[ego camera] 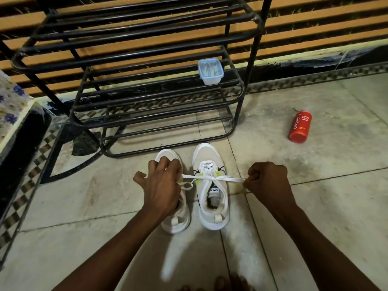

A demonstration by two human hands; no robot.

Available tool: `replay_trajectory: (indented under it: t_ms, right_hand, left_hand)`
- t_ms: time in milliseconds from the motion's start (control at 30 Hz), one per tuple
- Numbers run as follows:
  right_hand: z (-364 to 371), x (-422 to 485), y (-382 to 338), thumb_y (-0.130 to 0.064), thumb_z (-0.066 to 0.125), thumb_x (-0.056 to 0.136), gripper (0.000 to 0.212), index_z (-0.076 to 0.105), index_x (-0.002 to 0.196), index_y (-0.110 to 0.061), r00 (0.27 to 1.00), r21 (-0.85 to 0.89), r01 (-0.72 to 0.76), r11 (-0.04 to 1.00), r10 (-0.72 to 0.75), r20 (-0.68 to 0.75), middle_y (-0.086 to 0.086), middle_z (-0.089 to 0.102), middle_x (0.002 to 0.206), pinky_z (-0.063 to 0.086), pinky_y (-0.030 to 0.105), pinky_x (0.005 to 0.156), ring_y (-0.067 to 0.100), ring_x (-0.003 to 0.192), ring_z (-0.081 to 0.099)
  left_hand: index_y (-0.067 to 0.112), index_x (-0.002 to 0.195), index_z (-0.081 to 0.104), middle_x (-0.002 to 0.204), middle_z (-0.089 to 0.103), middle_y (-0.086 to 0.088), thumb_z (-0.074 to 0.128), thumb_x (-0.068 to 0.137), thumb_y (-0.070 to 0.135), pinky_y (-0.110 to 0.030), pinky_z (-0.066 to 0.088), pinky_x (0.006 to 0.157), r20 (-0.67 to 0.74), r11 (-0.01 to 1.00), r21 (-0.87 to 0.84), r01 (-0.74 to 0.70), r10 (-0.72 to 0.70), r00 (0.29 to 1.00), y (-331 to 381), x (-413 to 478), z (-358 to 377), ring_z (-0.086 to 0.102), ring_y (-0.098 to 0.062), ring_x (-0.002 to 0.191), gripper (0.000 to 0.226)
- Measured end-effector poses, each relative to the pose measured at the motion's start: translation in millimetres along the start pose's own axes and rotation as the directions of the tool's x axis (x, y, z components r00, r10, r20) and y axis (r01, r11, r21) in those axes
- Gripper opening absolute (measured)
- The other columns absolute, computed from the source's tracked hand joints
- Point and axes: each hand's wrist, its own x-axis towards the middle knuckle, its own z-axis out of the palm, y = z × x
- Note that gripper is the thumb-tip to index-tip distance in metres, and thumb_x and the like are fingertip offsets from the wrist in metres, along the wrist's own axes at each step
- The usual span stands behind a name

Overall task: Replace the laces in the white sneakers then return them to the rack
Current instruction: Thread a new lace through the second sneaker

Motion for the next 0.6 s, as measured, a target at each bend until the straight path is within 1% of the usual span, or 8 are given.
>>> replay_trajectory:
  t_ms: [67, 100, 167, 267, 367, 467, 533, 600]
  right_hand:
    - [-0.1, -1.5, 2.6, -0.006, 0.079, 0.064, 0.010, 0.074, 0.072, -0.010, 1.000, -0.003, -0.016, 1.000, 0.016, 0.004, 0.001, 0.068, 0.057, 0.055, 0.031, 0.063, 0.016, 0.057, 0.065]
    - [-0.3, -2.6, 3.7, -0.006, 0.079, 0.063, 0.010, 0.073, 0.071, -0.010, 1.000, -0.001, -0.027, 1.000, 0.027, 0.004, 0.001, 0.067, 0.056, 0.055, 0.031, 0.061, 0.014, 0.056, 0.064]
    - [0.7, -4.4, 4.8, -0.006, 0.079, 0.062, 0.011, 0.072, 0.068, -0.012, 0.999, 0.003, -0.041, 0.999, 0.041, 0.015, -0.001, 0.066, 0.054, 0.053, 0.029, 0.059, 0.013, 0.056, 0.063]
    - [4.1, -5.8, 5.9, -0.007, 0.079, 0.061, 0.012, 0.070, 0.067, -0.013, 0.997, 0.002, -0.064, 0.998, 0.064, 0.038, -0.002, 0.066, 0.054, 0.046, 0.023, 0.056, 0.014, 0.058, 0.063]
    - [8.5, -5.7, 6.9, -0.006, 0.076, 0.063, 0.012, 0.069, 0.067, -0.015, 0.995, -0.017, -0.087, 0.996, 0.087, 0.044, 0.000, 0.066, 0.056, 0.037, 0.015, 0.051, 0.014, 0.058, 0.061]
    - [10.7, -5.3, 7.9, -0.007, 0.076, 0.061, 0.012, 0.068, 0.066, -0.014, 0.992, -0.022, -0.104, 0.994, 0.105, 0.067, 0.002, 0.066, 0.057, 0.044, 0.022, 0.055, 0.015, 0.057, 0.063]
    - [11.4, -4.9, 7.8, -0.007, 0.077, 0.060, 0.013, 0.067, 0.065, -0.014, 0.990, -0.026, -0.118, 0.993, 0.120, 0.080, 0.004, 0.066, 0.057, 0.046, 0.025, 0.056, 0.017, 0.057, 0.063]
    - [12.9, -4.8, 7.3, -0.006, 0.077, 0.060, 0.013, 0.066, 0.063, -0.015, 0.989, -0.026, -0.125, 0.992, 0.126, 0.083, 0.004, 0.065, 0.056, 0.041, 0.022, 0.052, 0.015, 0.054, 0.060]
  left_hand:
    - [0.036, 0.102, 0.052, 0.105, 0.047, 0.010, 0.056, 0.080, 0.006, -0.047, 0.031, 0.081, 0.014, 0.996, 0.080, -0.049, 0.048, 0.999, -2.3, 1.6, -0.2, 0.042, -0.022, 0.103, 0.037]
    - [0.036, 0.101, 0.051, 0.106, 0.046, 0.010, 0.054, 0.081, 0.005, -0.049, 0.032, 0.083, 0.028, 0.998, 0.058, -0.039, 0.037, 0.999, -2.6, 1.9, -0.1, 0.041, -0.022, 0.104, 0.037]
    - [0.035, 0.094, 0.049, 0.104, 0.045, 0.012, 0.050, 0.084, 0.003, -0.050, 0.033, 0.086, 0.066, 0.991, -0.118, 0.062, -0.054, 0.996, -2.7, 2.2, -0.4, 0.038, -0.019, 0.104, 0.034]
    - [0.034, 0.088, 0.052, 0.103, 0.046, 0.011, 0.049, 0.090, 0.007, -0.047, 0.029, 0.088, 0.170, 0.884, -0.394, 0.252, -0.200, 0.965, -4.7, 5.8, 0.1, 0.036, -0.017, 0.105, 0.026]
    - [0.036, 0.092, 0.057, 0.107, 0.047, 0.011, 0.046, 0.095, 0.017, -0.047, 0.029, 0.093, 0.287, 0.772, -0.512, 0.377, -0.260, 0.922, -9.3, 9.0, -1.6, 0.037, -0.016, 0.107, 0.022]
    - [0.036, 0.087, 0.060, 0.109, 0.045, 0.007, 0.045, 0.097, 0.014, -0.057, 0.037, 0.103, 0.372, 0.692, -0.564, 0.451, -0.275, 0.887, -12.9, 10.5, -2.9, 0.038, -0.020, 0.107, 0.029]
    - [0.036, 0.082, 0.060, 0.111, 0.045, 0.003, 0.045, 0.098, 0.015, -0.053, 0.042, 0.100, 0.363, 0.676, -0.572, 0.465, -0.299, 0.882, -12.9, 9.7, -2.5, 0.040, -0.025, 0.108, 0.030]
    - [0.038, 0.078, 0.061, 0.113, 0.047, -0.003, 0.045, 0.100, 0.017, -0.035, 0.043, 0.084, 0.343, 0.645, -0.601, 0.471, -0.324, 0.882, -10.5, 8.6, -1.7, 0.042, -0.029, 0.110, 0.034]
